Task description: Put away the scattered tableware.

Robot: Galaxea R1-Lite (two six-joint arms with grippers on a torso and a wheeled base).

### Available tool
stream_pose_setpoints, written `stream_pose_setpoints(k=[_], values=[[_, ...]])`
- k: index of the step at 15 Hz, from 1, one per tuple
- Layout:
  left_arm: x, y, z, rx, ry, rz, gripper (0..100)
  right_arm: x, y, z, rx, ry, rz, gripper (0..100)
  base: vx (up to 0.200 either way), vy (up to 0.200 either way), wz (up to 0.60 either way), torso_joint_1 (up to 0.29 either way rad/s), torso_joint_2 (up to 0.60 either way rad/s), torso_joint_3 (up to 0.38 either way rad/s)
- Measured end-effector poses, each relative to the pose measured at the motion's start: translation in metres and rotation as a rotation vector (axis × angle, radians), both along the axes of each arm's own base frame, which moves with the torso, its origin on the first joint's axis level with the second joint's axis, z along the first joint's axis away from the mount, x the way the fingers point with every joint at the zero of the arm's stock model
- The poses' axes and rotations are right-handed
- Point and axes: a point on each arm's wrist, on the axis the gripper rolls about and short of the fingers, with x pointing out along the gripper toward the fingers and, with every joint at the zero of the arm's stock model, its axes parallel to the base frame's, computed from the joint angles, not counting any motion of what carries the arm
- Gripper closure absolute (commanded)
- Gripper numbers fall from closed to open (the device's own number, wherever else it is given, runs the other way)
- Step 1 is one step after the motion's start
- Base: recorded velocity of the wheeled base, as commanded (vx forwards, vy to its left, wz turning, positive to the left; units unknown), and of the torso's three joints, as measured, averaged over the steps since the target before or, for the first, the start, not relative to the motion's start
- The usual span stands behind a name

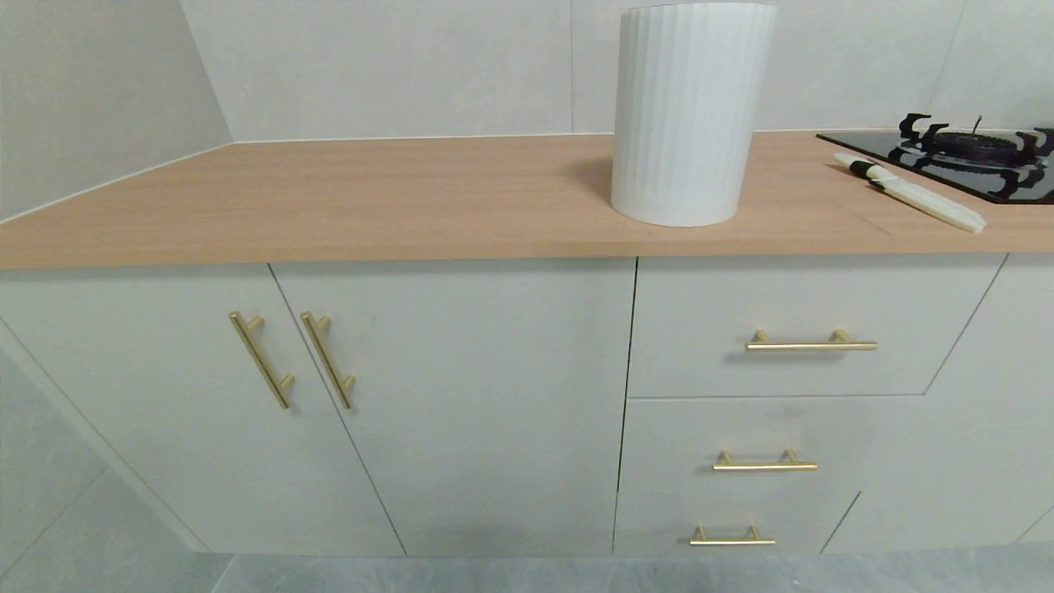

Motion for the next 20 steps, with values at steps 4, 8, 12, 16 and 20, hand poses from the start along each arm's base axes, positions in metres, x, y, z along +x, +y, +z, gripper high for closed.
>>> stream_pose_setpoints(k=[4,8,12,16,20], values=[[0.0000,0.0000,0.0000,-0.001,0.000,0.000,0,0.0000,0.0000,0.0000,0.000,0.000,0.000,0,0.100,0.000,0.00,0.001,0.00,0.002],[0.0000,0.0000,0.0000,-0.001,0.000,0.000,0,0.0001,0.0000,0.0000,0.000,0.001,0.000,0,0.000,0.000,0.00,0.000,0.00,0.000],[0.0000,0.0000,0.0000,0.000,0.000,0.000,0,0.0001,0.0000,0.0000,0.000,0.001,0.000,0,0.000,0.000,0.00,0.000,0.00,0.000],[0.0000,0.0000,0.0000,0.000,0.000,0.000,0,0.0001,0.0000,0.0000,0.000,0.001,0.000,0,0.000,-0.200,0.00,0.006,0.00,0.001],[0.0000,0.0000,0.0000,0.000,0.000,0.000,0,0.0001,0.0000,0.0000,0.001,0.001,0.000,0,0.000,-0.200,0.00,0.005,0.00,0.000]])
